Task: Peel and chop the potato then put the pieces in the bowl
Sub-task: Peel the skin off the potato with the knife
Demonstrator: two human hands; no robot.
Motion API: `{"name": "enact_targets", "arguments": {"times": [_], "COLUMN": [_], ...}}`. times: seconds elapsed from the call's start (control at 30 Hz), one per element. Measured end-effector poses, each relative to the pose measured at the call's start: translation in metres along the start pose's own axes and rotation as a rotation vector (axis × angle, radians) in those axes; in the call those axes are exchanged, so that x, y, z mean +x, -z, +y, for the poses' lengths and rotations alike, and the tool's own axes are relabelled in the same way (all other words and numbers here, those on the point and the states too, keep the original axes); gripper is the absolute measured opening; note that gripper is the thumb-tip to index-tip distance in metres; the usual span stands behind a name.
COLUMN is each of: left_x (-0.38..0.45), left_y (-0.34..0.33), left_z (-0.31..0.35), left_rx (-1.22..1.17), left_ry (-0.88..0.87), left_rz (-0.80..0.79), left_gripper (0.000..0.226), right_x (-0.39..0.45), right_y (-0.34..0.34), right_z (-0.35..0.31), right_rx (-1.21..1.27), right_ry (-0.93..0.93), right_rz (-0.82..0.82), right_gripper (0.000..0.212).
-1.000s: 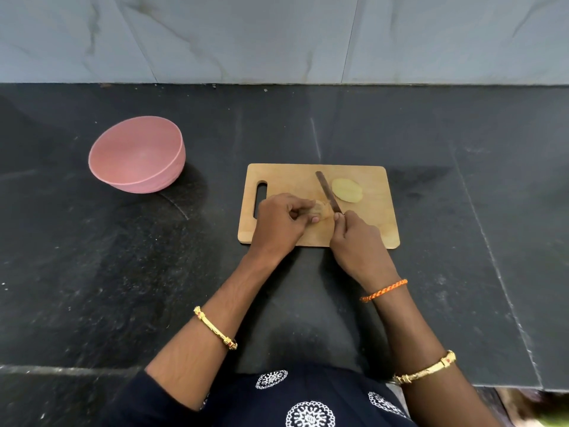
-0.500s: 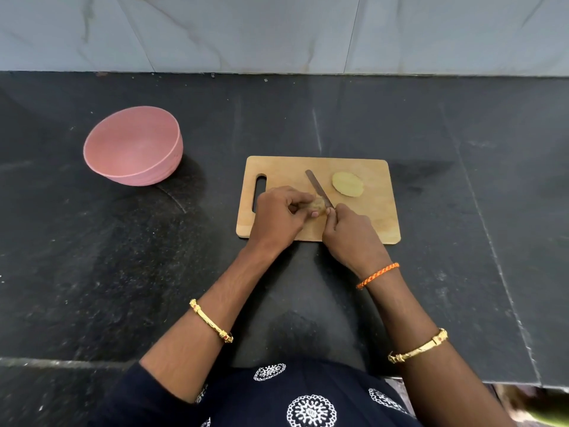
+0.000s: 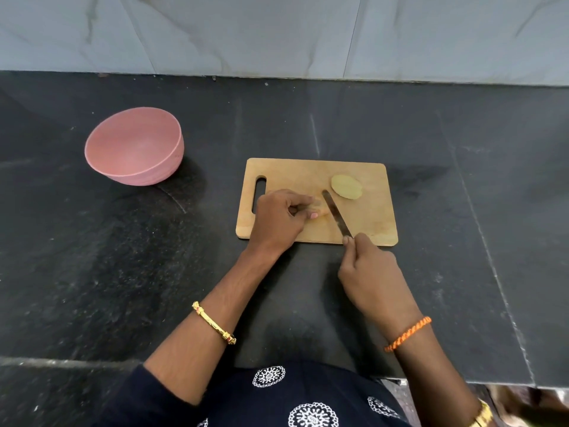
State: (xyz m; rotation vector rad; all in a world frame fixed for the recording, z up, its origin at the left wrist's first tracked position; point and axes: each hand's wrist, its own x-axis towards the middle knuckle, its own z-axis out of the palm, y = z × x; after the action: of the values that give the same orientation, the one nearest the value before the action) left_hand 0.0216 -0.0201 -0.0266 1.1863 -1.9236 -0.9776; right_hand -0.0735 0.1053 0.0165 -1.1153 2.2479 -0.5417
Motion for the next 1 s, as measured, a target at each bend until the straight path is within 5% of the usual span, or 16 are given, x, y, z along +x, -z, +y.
{"name": "enact_targets", "arguments": {"times": [0.57, 1.0], "left_x": [0.002, -0.009], "left_y": [0.000, -0.004], "left_z": [-0.001, 0.003], "left_rx": [-0.042, -0.080], "left_ry": [0.021, 0.052], "left_rz": [-0.006, 0.031], "left_gripper": [0.027, 0.025], "right_x": [0.049, 0.010], "right_y": [-0.023, -0.020], "right_z": [-0.023, 0.003], "right_rx": [-0.111, -0.165], "right_ry": [0.019, -0.035], "right_rz": [0.024, -0.037], "right_gripper": [0.033, 0.026]}}
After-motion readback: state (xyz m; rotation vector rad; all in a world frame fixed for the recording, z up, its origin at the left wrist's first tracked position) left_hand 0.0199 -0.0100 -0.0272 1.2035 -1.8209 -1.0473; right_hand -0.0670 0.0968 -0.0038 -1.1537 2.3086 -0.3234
